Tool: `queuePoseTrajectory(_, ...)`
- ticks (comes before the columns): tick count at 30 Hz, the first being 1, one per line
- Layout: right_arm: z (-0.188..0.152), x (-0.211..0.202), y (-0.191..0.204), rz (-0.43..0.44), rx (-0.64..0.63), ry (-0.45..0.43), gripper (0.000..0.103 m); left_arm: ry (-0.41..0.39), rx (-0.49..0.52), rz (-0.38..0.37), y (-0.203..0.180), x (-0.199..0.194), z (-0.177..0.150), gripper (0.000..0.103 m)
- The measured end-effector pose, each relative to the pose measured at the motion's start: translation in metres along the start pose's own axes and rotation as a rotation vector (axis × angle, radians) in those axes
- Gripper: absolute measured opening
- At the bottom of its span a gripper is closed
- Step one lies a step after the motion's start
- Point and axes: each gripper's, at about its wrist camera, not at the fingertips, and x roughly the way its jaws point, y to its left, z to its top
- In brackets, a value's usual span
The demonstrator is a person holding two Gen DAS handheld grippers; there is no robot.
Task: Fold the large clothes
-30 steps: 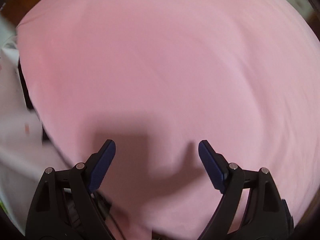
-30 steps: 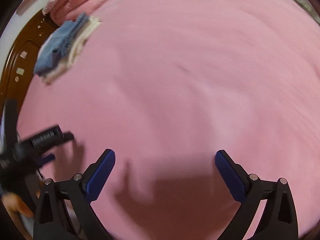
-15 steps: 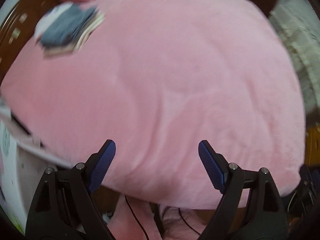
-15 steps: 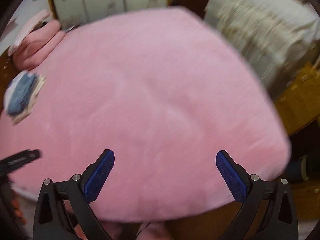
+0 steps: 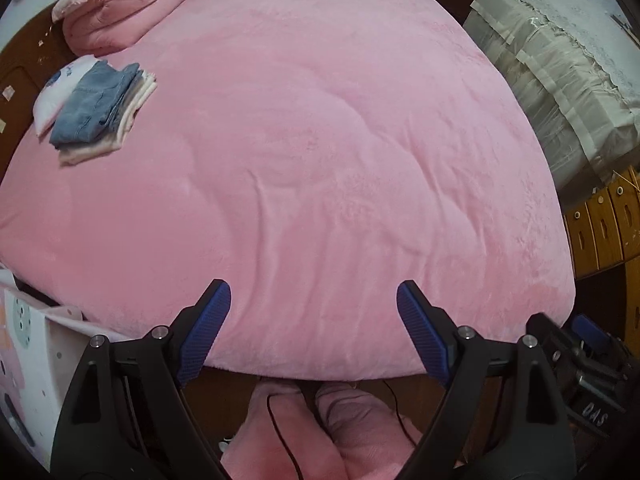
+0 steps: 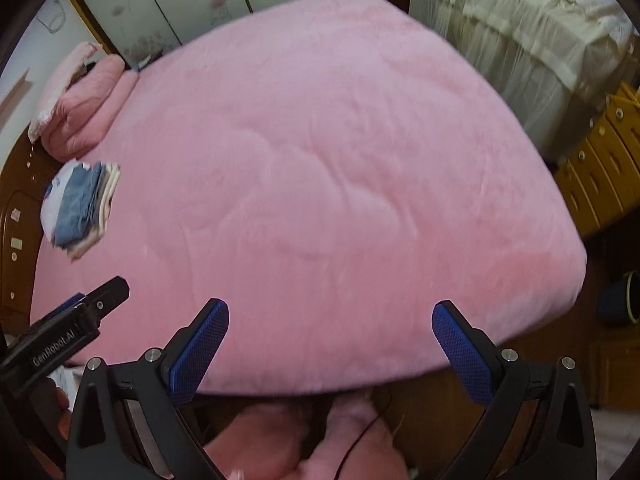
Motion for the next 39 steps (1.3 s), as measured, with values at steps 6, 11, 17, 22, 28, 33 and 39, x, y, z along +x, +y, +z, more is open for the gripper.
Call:
queuePoseTrajectory(6,-0.027,0.001,0.058,0.019,-0.133,0.029,0.103,-0.036,-0.011,0.019,0.029,-0.018,-0.018,0.084)
queuePoseTrajectory(11,-0.030,-0.009,0.086,0.031,-0.128,-0.017,0.103,-0.111,0.029,0.001,0.043,-0.037,-0.003,0.084)
queuePoseTrajectory(17,-0.036,-0.024,0.112,0.048,-0.131,-0.064,0.103,-0.138,0.083,0.003,0.048,-0.046,-0.001,0.084)
queuePoseTrajectory(22,-0.039,-0.040,0.125,0.045,-0.137,-0.088,0.103,-0.145,0.053,0.002,0.062,-0.046,-0.004,0.088)
queuePoseTrajectory(28,-0.043,-0.053,0.137,0.033,-0.179,-0.102,0.103,-0.129,0.000,-0.010,0.070,-0.043,-0.011,0.098)
queuePoseTrajectory(33,-0.036,-0.050,0.122,0.031,-0.187,-0.097,0.103,-0.119,-0.006,-0.025,0.068,-0.039,-0.015,0.103)
queuePoseTrajectory(39,-0.030,-0.053,0.105,0.019,-0.161,-0.120,0.103,-0.099,-0.017,-0.027,0.065,-0.034,-0.015,0.103)
